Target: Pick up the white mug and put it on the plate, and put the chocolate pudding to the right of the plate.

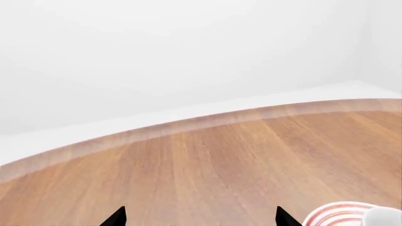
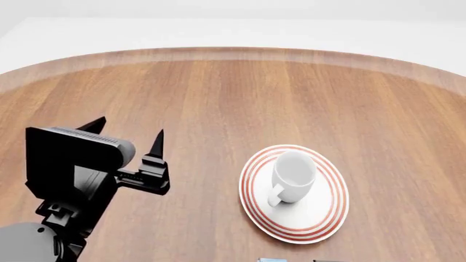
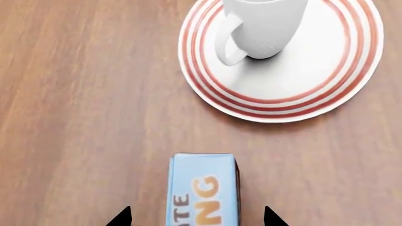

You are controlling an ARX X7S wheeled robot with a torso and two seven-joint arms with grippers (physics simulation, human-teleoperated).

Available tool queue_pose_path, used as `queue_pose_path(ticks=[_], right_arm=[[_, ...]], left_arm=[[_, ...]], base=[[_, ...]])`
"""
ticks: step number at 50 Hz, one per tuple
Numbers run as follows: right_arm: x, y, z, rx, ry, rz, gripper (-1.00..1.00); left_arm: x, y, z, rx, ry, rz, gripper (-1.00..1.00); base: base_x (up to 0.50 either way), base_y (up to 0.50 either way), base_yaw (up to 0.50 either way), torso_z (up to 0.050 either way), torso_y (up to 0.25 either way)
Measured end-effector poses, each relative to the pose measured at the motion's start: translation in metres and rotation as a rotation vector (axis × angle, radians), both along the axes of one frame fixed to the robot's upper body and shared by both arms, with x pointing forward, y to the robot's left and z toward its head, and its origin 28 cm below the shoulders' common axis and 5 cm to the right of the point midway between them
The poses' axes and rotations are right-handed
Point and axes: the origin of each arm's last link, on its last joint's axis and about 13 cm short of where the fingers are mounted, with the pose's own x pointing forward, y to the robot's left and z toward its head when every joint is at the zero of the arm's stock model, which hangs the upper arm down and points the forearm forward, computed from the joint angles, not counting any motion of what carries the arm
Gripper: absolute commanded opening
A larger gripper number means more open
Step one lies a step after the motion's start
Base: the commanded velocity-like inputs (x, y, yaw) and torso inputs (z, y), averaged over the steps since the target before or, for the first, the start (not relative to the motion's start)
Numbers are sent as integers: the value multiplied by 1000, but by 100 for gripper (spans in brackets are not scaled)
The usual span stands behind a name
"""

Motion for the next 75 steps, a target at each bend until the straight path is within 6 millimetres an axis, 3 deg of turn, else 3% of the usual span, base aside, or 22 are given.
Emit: queue_pose_path(ticks=[75], right_arm=[[11,7,-46,-36,90,40,100]], left_arm=[[4,2,-11,-20,27,8,100]], base=[[0,0,0,0,0]])
